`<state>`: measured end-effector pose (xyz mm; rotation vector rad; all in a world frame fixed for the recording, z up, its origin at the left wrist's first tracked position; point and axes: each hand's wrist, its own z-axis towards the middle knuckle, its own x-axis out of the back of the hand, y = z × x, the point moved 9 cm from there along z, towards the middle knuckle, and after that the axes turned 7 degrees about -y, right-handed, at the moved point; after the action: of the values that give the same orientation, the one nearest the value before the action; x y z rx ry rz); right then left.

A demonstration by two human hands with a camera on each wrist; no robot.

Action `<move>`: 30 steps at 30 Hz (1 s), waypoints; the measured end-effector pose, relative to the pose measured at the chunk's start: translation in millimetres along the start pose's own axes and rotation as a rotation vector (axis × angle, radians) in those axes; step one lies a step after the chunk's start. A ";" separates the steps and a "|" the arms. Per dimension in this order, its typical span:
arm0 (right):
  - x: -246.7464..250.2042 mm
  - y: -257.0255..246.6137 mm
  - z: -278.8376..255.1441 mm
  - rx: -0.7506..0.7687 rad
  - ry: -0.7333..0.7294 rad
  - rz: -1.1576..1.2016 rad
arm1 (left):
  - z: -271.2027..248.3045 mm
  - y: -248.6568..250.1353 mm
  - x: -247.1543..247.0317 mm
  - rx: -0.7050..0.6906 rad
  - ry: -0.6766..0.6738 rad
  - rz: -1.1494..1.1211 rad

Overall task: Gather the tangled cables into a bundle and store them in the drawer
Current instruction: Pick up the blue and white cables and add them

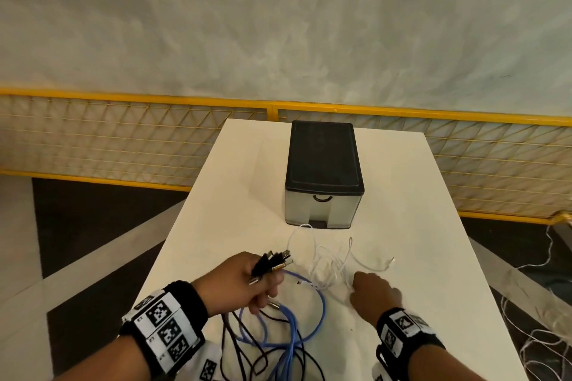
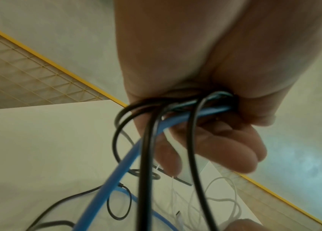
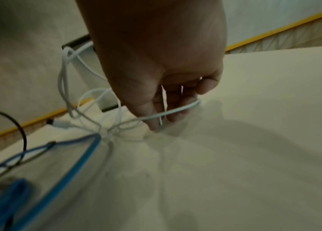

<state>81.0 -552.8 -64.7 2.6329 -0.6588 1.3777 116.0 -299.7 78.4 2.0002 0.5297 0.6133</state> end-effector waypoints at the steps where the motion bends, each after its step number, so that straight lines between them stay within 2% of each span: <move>1: 9.7 0.7 -2.8 0.007 0.022 0.034 | -0.4 1.5 4.6 0.001 0.037 -0.035; 5: 86.5 3.7 -21.7 0.055 0.216 0.221 | 4.4 17.3 28.2 -0.077 0.211 -0.133; 8: 147.6 -11.8 -49.0 0.237 0.336 0.404 | 13.7 39.2 40.1 -0.155 0.277 -0.262; 11: 192.8 -32.5 -84.7 0.406 0.429 0.567 | 25.1 74.3 36.0 -0.274 0.257 -0.284; 14: 217.7 -52.5 -113.7 0.550 0.437 0.683 | 33.4 113.3 18.6 -0.380 0.218 -0.217; 18: 234.0 -68.5 -135.9 0.678 0.356 0.940 | 46.0 139.5 -6.6 -0.451 0.147 -0.180; 23: 233.4 -69.4 -139.4 0.639 0.392 1.097 | 50.8 143.0 -14.6 -0.523 0.176 -0.173; 27: 223.4 -58.2 -133.5 0.575 0.415 1.280 | 49.9 131.6 -4.5 -0.447 0.239 -0.280; 28: 213.0 -54.4 -126.6 0.517 0.359 1.338 | 50.3 126.3 1.3 -0.418 0.264 -0.327; 30: 176.4 -59.2 -112.1 0.391 0.096 1.413 | 50.5 115.9 13.2 -0.396 0.314 -0.394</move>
<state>108.3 -526.2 149.2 2.1230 -2.7443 1.9169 170.8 -378.7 161.4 1.3852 0.8905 0.7229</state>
